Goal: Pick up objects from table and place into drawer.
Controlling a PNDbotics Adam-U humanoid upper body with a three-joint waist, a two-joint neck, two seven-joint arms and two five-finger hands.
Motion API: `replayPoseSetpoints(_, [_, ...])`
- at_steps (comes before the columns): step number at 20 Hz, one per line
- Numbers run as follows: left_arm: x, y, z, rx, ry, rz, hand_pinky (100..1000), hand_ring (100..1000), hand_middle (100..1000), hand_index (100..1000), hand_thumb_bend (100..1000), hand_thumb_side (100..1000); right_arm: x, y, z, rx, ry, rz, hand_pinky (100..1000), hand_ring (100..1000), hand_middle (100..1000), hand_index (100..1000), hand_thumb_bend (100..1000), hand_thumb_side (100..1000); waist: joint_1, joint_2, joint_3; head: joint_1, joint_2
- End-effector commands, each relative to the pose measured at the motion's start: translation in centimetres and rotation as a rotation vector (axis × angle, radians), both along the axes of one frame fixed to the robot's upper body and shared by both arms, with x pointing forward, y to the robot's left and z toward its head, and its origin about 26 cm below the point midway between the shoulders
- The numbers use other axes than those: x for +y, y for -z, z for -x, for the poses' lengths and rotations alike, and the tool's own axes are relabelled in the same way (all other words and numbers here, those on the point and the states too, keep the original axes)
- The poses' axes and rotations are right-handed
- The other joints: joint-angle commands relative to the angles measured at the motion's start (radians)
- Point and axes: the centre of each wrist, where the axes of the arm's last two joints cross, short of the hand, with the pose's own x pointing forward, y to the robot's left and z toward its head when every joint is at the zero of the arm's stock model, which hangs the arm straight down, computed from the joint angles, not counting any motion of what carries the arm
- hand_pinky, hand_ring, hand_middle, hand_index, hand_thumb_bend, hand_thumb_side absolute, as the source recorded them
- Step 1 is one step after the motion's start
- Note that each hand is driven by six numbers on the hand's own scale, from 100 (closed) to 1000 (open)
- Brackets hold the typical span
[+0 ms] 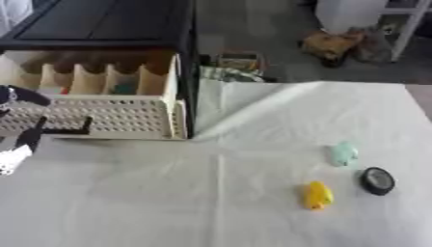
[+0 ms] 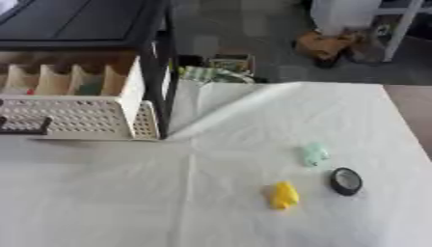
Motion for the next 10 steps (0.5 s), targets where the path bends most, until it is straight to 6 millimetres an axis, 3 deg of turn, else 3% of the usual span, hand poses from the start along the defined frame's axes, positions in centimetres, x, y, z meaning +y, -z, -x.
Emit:
replayPoseSetpoints(1, [0.2, -1.4, 0.4, -0.070, 0.060, 0.043, 100, 100, 100, 799, 105, 408, -0.4, -0.9, 0.3, -0.027, 0.012, 0.020, 758, 700, 403, 824, 373, 986, 0.001, -0.027, 0.003, -0.010, 0.007])
replayPoseSetpoints(7, [-0.3, 0.4, -0.1, -0.151, 0.255, 0.292, 100, 100, 100, 792, 100, 255, -0.5, -1.4, 0.3, -0.035, 0.020, 0.039, 759, 704, 408, 823, 380, 1000, -0.003, -0.040, 0.003, -0.024, 0.019])
replayPoseSetpoints(10, [-0.8, 1.1, -0.4, -0.214, 0.357, 0.471, 100, 100, 100, 790, 100, 249, -0.6, -1.9, 0.2, -0.039, 0.024, 0.061, 760, 710, 409, 824, 390, 1000, -0.005, -0.049, 0.008, -0.027, 0.026])
